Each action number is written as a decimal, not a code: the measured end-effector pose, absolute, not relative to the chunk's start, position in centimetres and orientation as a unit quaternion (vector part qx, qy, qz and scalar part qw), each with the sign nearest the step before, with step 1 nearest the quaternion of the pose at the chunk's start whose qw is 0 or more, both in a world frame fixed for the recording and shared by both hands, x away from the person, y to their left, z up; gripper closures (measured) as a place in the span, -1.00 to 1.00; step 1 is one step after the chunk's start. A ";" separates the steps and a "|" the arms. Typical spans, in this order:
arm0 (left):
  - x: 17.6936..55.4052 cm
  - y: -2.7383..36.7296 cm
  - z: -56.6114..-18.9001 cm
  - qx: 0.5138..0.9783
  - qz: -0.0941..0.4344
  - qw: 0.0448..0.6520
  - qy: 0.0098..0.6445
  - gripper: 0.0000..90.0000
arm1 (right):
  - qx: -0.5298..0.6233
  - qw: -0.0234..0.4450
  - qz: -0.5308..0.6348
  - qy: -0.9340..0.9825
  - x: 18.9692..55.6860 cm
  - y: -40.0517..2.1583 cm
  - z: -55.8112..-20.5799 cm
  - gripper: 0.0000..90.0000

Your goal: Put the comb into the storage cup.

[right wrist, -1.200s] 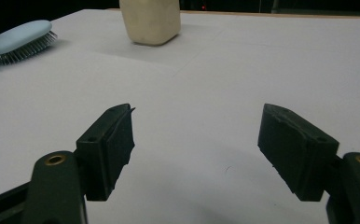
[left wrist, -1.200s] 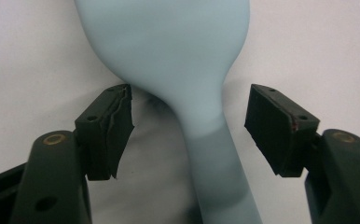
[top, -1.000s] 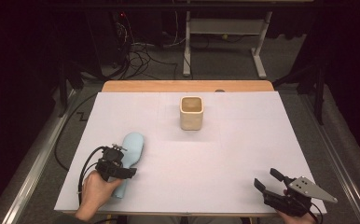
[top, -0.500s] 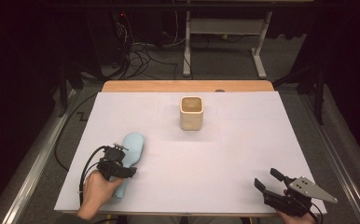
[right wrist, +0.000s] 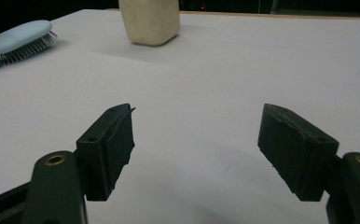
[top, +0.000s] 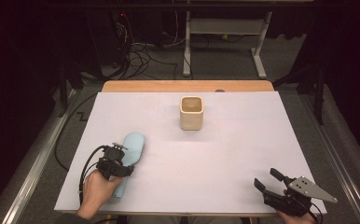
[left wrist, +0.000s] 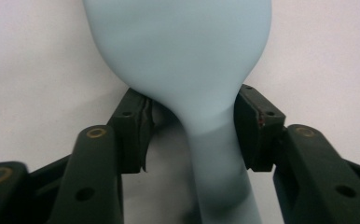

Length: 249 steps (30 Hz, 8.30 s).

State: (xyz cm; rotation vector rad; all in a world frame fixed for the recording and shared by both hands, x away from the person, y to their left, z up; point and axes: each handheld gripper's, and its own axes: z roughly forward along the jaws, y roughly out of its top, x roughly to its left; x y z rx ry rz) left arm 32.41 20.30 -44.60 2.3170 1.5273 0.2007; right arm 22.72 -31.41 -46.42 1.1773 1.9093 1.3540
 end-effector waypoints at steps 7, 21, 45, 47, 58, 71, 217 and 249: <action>32.6 20.3 -44.5 0.821 0.070 0.170 0.541 0.27 | 0.434 0.258 0.499 0.704 22.7 -31.4 -46.4 -0.39; 33.0 19.9 -44.3 0.827 0.068 0.151 0.537 0.47 | 0.434 0.258 0.500 0.704 22.7 -31.4 -46.4 -0.39; 32.9 20.1 -44.4 0.834 0.071 0.165 0.522 0.54 | 0.432 0.260 0.500 0.704 22.7 -31.4 -46.4 -0.39; 32.8 20.1 -44.4 0.834 0.075 0.168 0.520 0.54 | 0.433 0.260 0.499 0.704 22.7 -31.4 -46.4 -0.39; 32.5 20.0 -44.2 0.838 0.073 0.192 0.505 0.54 | 0.433 0.259 0.500 0.704 22.7 -31.4 -46.4 -0.39; 32.0 19.5 -43.5 0.842 0.071 0.218 0.489 0.55 | 0.433 0.259 0.500 0.704 22.7 -31.4 -46.4 -0.39; 30.6 9.2 -40.6 0.882 0.046 0.326 0.338 0.54 | 0.365 0.057 0.540 0.756 28.9 -17.1 -45.1 -0.67; 30.3 8.2 -41.2 0.884 0.051 0.328 0.329 0.54 | 0.393 0.026 0.542 0.743 31.3 -13.4 -44.6 -0.65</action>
